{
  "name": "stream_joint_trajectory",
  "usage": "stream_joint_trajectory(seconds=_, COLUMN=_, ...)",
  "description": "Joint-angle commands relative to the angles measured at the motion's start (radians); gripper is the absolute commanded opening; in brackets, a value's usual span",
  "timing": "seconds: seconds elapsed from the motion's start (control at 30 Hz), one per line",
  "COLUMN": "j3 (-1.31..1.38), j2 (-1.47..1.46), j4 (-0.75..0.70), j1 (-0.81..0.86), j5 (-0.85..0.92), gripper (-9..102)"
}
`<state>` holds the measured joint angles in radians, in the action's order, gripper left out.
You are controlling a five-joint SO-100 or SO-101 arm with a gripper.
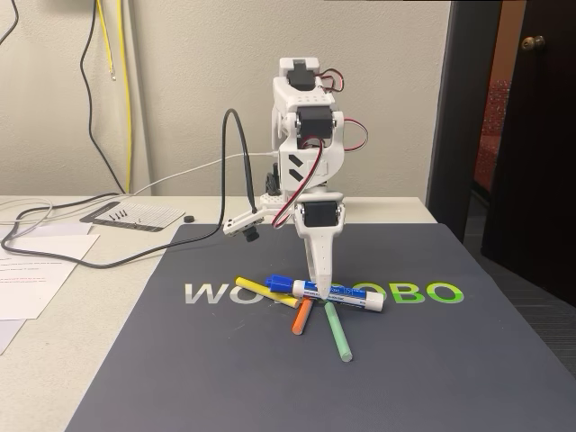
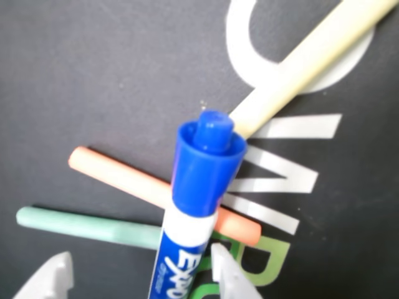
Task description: Pick up the blue marker.
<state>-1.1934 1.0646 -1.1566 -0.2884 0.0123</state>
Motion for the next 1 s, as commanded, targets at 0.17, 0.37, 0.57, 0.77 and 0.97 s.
stream_joint_trajectory(seconds=0.17, j3=0.040, j2=-0.002, j4=0.018, j1=0.006, j5=0.015, gripper=29)
stream_joint_trajectory(seconds=0.37, j3=0.040, j2=-0.009, j4=0.028, j1=0.006, j5=0.018, gripper=25)
stream_joint_trajectory(seconds=0.57, j3=0.040, j2=-0.011, j4=0.029, j1=0.005, j5=0.018, gripper=17)
stream_joint_trajectory(seconds=0.77, j3=0.040, j2=-0.011, j4=0.031, j1=0.005, j5=0.018, gripper=10)
stream_joint_trajectory(seconds=0.97, j3=0.040, j2=-0.011, j4=0.031, j1=0.005, j5=0.020, gripper=5)
